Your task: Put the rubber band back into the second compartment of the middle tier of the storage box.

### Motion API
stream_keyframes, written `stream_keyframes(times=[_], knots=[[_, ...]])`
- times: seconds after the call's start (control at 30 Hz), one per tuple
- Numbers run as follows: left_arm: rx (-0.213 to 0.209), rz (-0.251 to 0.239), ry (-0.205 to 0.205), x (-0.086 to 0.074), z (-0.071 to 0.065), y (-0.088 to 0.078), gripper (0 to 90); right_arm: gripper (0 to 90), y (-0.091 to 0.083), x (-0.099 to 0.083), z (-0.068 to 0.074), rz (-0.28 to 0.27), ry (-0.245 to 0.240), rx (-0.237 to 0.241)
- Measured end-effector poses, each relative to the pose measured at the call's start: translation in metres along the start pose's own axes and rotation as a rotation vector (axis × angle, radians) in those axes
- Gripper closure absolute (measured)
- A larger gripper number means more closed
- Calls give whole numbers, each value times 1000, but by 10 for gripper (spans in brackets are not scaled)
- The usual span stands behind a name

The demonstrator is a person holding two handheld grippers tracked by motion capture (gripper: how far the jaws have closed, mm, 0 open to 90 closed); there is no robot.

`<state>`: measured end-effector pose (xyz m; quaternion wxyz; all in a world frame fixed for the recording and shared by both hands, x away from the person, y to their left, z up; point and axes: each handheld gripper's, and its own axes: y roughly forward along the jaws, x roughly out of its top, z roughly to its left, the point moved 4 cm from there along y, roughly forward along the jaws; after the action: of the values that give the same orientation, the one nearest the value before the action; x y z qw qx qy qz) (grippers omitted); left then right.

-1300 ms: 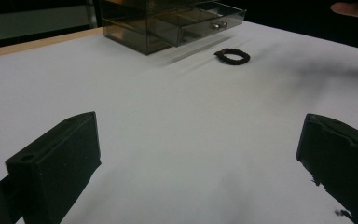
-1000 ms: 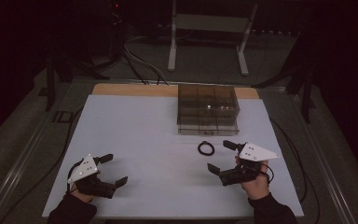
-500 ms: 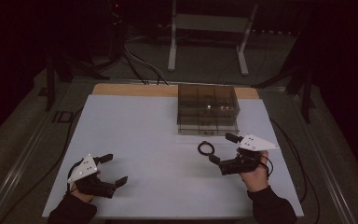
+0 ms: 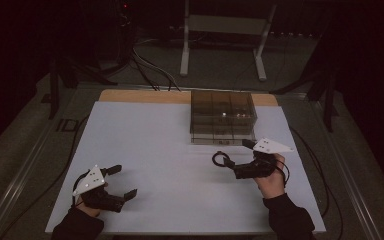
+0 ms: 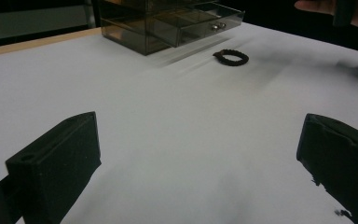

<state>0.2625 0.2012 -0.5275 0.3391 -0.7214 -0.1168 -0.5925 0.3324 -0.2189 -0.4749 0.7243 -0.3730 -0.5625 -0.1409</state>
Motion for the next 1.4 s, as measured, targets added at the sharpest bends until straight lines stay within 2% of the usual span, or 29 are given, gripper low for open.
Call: stream_keyframes(times=[0.3,0.53,0.77,0.87,0.93,1.0,1.17,1.23,1.33,1.4], knots=[[-1,-1,-3,0,0,0,3,0,11,-7,-11,25,25,-44],[-2,-1,-2,0,0,0,3,0,20,-15,-19,48,77,-56],[-1,-2,-3,1,0,0,3,0,31,-27,-25,108,108,-83],[-2,-4,-6,1,0,0,3,0,36,-33,-25,138,105,-88],[-2,-3,-4,1,0,0,3,45,39,-36,-25,158,107,-92],[-3,-1,-4,1,0,0,3,46,41,-39,-25,180,90,-100],[-4,1,-3,0,0,0,3,58,46,-44,-25,214,90,-104],[-3,0,-7,0,0,0,3,88,48,-46,-25,226,94,-98],[-4,0,-4,0,0,0,3,89,51,-47,-26,229,85,-90],[-4,-1,-8,1,0,0,3,89,51,-47,-28,220,68,-108]])
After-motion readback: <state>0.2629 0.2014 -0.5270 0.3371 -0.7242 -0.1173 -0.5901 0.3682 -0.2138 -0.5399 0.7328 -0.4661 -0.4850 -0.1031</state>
